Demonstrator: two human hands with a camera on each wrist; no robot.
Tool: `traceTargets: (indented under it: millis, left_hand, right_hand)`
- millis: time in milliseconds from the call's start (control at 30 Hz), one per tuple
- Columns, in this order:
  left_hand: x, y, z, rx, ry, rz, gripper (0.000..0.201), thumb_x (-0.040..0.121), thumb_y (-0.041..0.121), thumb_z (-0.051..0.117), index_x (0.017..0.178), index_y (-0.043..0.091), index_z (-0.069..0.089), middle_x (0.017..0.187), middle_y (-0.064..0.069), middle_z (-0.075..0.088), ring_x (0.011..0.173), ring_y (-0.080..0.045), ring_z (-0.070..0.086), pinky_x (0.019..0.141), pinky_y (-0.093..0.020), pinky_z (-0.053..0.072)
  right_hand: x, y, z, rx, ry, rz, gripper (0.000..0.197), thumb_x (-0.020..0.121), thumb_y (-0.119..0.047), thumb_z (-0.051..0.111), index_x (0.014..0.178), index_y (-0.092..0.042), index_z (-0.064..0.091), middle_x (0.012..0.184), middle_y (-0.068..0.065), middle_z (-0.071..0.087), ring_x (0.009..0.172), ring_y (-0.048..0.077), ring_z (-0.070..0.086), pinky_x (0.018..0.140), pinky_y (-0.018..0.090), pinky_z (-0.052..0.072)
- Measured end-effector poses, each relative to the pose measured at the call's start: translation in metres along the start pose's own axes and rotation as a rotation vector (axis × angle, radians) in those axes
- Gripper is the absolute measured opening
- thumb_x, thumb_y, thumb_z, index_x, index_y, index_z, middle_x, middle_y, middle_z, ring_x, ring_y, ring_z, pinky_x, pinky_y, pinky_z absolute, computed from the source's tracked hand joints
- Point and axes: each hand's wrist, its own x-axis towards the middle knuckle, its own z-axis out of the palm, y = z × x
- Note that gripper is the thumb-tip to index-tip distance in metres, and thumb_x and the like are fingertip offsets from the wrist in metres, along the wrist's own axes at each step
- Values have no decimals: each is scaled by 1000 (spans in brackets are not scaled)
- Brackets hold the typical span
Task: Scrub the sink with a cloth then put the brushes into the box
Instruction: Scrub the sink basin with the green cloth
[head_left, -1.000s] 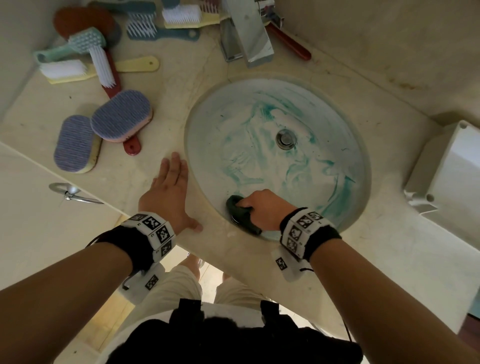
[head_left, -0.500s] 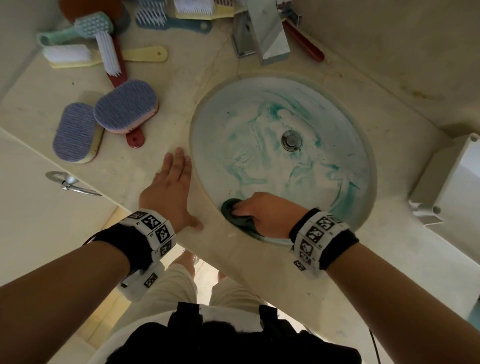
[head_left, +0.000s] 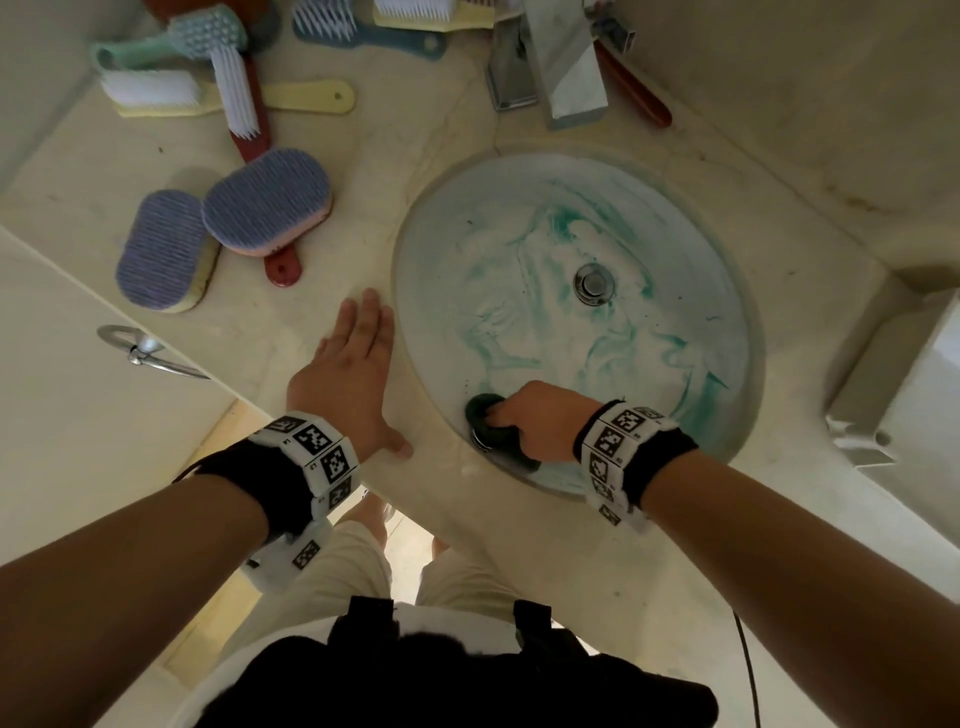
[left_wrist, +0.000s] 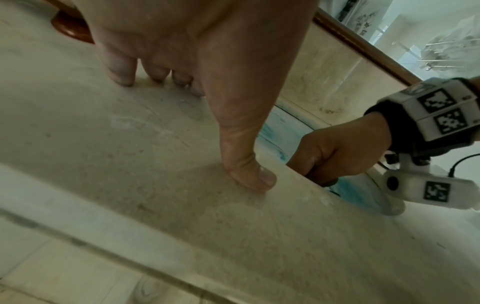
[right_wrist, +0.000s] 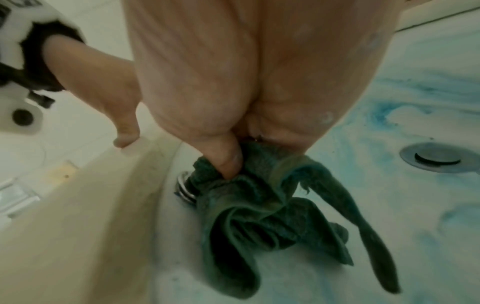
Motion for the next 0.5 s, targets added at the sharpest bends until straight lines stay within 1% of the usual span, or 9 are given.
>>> traceTargets:
  millis: [133, 167, 233, 267, 300, 367, 400, 433, 500]
  left_hand:
    - [2, 0, 1, 12, 2, 0, 153, 52, 60, 84, 147, 14, -26, 152, -2, -36, 144, -21, -25, 117, -38, 2]
    - [2, 0, 1, 14, 2, 0, 153, 52, 60, 84, 147, 14, -26, 152, -2, -36, 144, -21, -25, 117, -38, 2]
    - [2, 0, 1, 9, 0, 1, 153, 52, 60, 84, 147, 14, -27, 152, -2, -37, 143, -21, -26, 117, -37, 1]
    - [2, 0, 1, 5, -3, 2, 153, 52, 60, 84, 147, 14, -27, 151, -2, -38, 143, -21, -27, 116, -37, 0]
    - [2, 0, 0, 4, -6, 3, 153, 52, 59, 84, 147, 14, -27, 151, -2, -39, 143, -21, -27, 116, -37, 0]
    - [2, 0, 0, 6, -8, 2, 152, 53, 59, 84, 147, 14, -27, 151, -2, -38, 143, -21, -27, 116, -37, 0]
    - [2, 0, 0, 5, -9, 0, 152, 53, 59, 84, 147, 14, -27, 151, -2, -38, 143, -21, -27, 116, -37, 0]
    - [2, 0, -1, 2, -10, -1, 152, 53, 59, 84, 147, 14, -27, 151, -2, -38, 143, -21, -27, 117, -37, 0]
    - [1, 0, -1, -1, -15, 1, 152, 53, 59, 84, 147, 14, -27, 151, -1, -39, 143, -21, -27, 117, -38, 0]
  right_hand:
    - [1, -2, 18, 194, 138, -76, 57, 87, 3, 47, 136, -23, 56, 131, 11, 61, 116, 31, 57, 102, 36, 45]
    - [3, -4, 21, 203, 166, -118, 55, 86, 3, 48, 134, -23, 59, 129, 9, 63, 115, 30, 59, 101, 35, 46]
    - [5, -6, 22, 165, 208, -192, 50, 85, 1, 50, 127, -22, 63, 122, 6, 67, 109, 29, 61, 95, 28, 46]
    - [4, -7, 20, 145, 211, -215, 50, 85, 3, 49, 126, -20, 64, 121, 5, 68, 107, 29, 61, 91, 25, 44]
    - [3, -6, 18, 122, 196, -223, 51, 84, 5, 48, 127, -19, 64, 124, 3, 66, 107, 29, 60, 89, 24, 43]
    - [2, -5, 13, 42, 140, -201, 57, 83, 5, 46, 133, -19, 59, 135, 1, 59, 112, 29, 56, 94, 29, 44]
    - [5, -4, 11, -9, 112, -176, 56, 85, 3, 46, 135, -18, 57, 137, 2, 58, 114, 29, 55, 97, 32, 45]
    - [7, -4, 9, -55, 86, -145, 52, 87, 0, 46, 135, -16, 56, 136, 5, 58, 114, 30, 55, 98, 35, 46]
    - [10, -3, 6, -79, 63, -84, 45, 90, -5, 47, 133, -14, 57, 130, 10, 61, 115, 31, 56, 97, 36, 47]
